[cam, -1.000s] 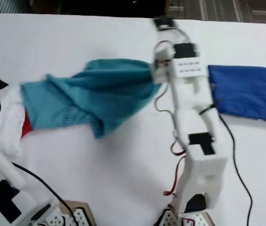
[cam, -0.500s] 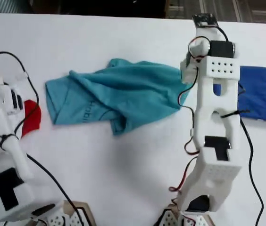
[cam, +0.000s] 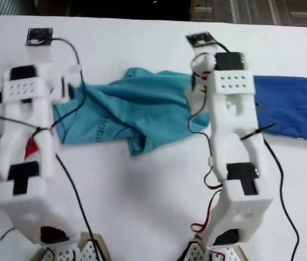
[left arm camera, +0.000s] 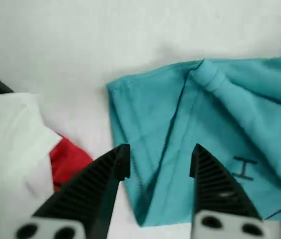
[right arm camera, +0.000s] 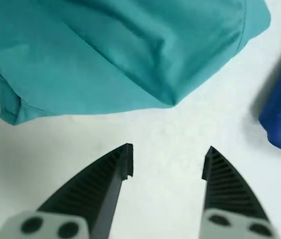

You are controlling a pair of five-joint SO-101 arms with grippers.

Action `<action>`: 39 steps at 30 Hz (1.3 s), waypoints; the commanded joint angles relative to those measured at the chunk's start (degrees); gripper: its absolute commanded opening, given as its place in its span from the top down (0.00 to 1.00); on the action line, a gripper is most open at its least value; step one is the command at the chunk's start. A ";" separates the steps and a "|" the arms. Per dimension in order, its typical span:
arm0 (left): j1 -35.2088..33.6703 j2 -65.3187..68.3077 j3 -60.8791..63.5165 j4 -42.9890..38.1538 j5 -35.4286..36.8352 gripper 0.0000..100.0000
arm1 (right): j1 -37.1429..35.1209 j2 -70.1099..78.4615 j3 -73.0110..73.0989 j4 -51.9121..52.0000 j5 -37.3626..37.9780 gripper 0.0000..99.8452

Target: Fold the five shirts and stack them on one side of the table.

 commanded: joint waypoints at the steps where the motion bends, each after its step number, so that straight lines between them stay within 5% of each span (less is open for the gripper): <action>1: 2.81 6.51 -14.29 6.15 15.03 0.77 | 3.74 -6.90 4.22 0.13 2.64 0.78; 4: 4.22 14.07 -23.69 11.43 27.43 0.77 | 6.37 -10.68 8.26 -1.27 3.87 0.78; 7: 5.19 21.01 -32.04 16.70 31.12 0.77 | 8.13 -14.02 12.48 -3.82 3.87 0.78; 16: 5.71 34.99 -55.87 20.57 31.47 0.77 | 8.57 -20.35 27.34 -12.97 7.12 0.78; 30: 5.98 48.09 -70.37 19.69 31.38 0.78 | 8.66 -22.29 31.47 -15.25 7.12 0.78; 35: 5.98 49.23 -71.52 20.13 31.03 0.95 | 8.66 -22.29 31.47 -15.34 7.12 0.78; 39: 6.24 49.14 -71.60 20.66 27.96 0.97 | 8.57 -21.85 31.47 -15.52 7.03 0.78</action>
